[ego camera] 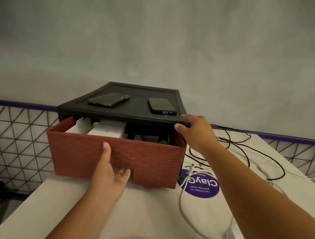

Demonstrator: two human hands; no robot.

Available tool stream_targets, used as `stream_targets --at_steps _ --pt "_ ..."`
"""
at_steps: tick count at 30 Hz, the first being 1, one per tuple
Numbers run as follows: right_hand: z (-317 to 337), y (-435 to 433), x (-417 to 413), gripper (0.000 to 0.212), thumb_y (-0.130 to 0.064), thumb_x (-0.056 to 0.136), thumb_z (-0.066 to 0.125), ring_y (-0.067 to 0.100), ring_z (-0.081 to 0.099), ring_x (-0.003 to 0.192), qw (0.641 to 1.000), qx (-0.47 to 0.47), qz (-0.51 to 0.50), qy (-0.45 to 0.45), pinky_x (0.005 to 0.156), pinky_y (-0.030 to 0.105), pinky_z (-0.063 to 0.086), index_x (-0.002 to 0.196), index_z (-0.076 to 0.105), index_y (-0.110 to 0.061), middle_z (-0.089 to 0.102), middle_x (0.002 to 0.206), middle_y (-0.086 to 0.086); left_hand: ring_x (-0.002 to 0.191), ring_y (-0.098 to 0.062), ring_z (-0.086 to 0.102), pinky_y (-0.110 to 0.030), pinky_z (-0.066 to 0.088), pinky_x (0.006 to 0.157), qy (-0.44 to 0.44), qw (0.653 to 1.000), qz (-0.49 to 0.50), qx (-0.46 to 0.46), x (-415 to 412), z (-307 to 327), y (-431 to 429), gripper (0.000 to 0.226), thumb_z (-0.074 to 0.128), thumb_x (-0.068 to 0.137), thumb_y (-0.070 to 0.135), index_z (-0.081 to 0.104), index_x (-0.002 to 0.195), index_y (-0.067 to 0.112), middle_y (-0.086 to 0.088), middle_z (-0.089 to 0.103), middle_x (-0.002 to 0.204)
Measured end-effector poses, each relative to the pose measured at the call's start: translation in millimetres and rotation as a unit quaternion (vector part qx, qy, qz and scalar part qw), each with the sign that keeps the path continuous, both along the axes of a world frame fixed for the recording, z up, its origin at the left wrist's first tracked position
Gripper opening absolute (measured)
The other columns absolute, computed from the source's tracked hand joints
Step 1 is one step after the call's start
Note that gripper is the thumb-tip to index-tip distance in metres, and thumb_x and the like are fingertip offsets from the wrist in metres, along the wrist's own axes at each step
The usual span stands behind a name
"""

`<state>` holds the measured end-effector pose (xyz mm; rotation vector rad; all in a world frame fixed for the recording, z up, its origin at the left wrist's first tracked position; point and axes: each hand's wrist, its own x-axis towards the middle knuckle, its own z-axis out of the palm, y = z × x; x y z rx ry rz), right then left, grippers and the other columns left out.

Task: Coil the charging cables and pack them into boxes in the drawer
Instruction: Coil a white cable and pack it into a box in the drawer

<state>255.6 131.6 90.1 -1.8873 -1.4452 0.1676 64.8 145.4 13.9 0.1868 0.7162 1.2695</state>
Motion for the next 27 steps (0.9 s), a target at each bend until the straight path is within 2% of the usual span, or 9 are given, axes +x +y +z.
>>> stream_targets --at_steps 2,4,11,15,25,27 --pt "-4 13 1 0.041 -0.033 0.091 0.057 0.027 0.054 0.113 1.000 0.005 -0.010 -0.012 0.095 0.034 0.045 0.131 0.053 -0.021 0.048 0.135 0.008 0.125 -0.024 0.045 -0.040 0.031 0.112 -0.018 1.000 0.010 0.011 1 -1 3 0.066 0.062 0.082 0.046 0.040 0.133 0.010 -0.009 0.049 0.131" --pt "-5 21 3 0.036 -0.029 0.090 0.059 0.026 0.058 0.108 0.999 0.019 -0.030 -0.015 0.094 0.036 0.048 0.125 0.059 -0.020 0.054 0.129 0.008 0.113 -0.022 0.055 -0.039 0.038 0.108 -0.033 0.999 0.009 0.023 1 -2 2 0.055 0.062 0.083 0.043 0.047 0.125 0.011 -0.008 0.058 0.118" --pt "-5 27 9 0.033 -0.028 0.087 0.064 0.024 0.058 0.108 0.998 0.030 -0.049 -0.020 0.095 0.035 0.048 0.119 0.064 -0.020 0.059 0.125 0.006 0.101 -0.018 0.060 -0.035 0.045 0.099 -0.022 0.999 0.013 0.039 -7 -8 -12 0.052 0.062 0.079 0.044 0.055 0.118 0.011 -0.006 0.063 0.105" --pt "-3 25 6 0.032 -0.027 0.086 0.065 0.024 0.059 0.108 0.998 0.026 -0.057 -0.015 0.092 0.031 0.046 0.117 0.065 -0.018 0.062 0.122 0.006 0.092 -0.016 0.061 -0.034 0.046 0.097 -0.012 0.999 0.006 0.041 -16 -8 -33 0.042 0.061 0.080 0.045 0.059 0.105 0.012 -0.005 0.064 0.093" --pt "5 18 -3 0.035 -0.023 0.088 0.064 0.028 0.057 0.111 0.998 0.010 -0.066 -0.001 0.093 0.034 0.045 0.121 0.062 -0.014 0.062 0.123 0.010 0.089 -0.018 0.061 -0.033 0.048 0.081 -0.001 1.000 0.014 0.024 -47 -8 -96 0.047 0.060 0.077 0.046 0.057 0.104 0.007 -0.007 0.062 0.092" --pt "5 17 -4 0.035 -0.024 0.088 0.063 0.028 0.057 0.111 0.998 0.007 -0.065 -0.005 0.094 0.034 0.045 0.121 0.062 -0.013 0.061 0.124 0.010 0.090 -0.019 0.060 -0.033 0.048 0.083 0.003 1.000 0.018 0.024 -55 -10 -111 0.048 0.059 0.076 0.046 0.057 0.104 0.006 -0.008 0.062 0.093"
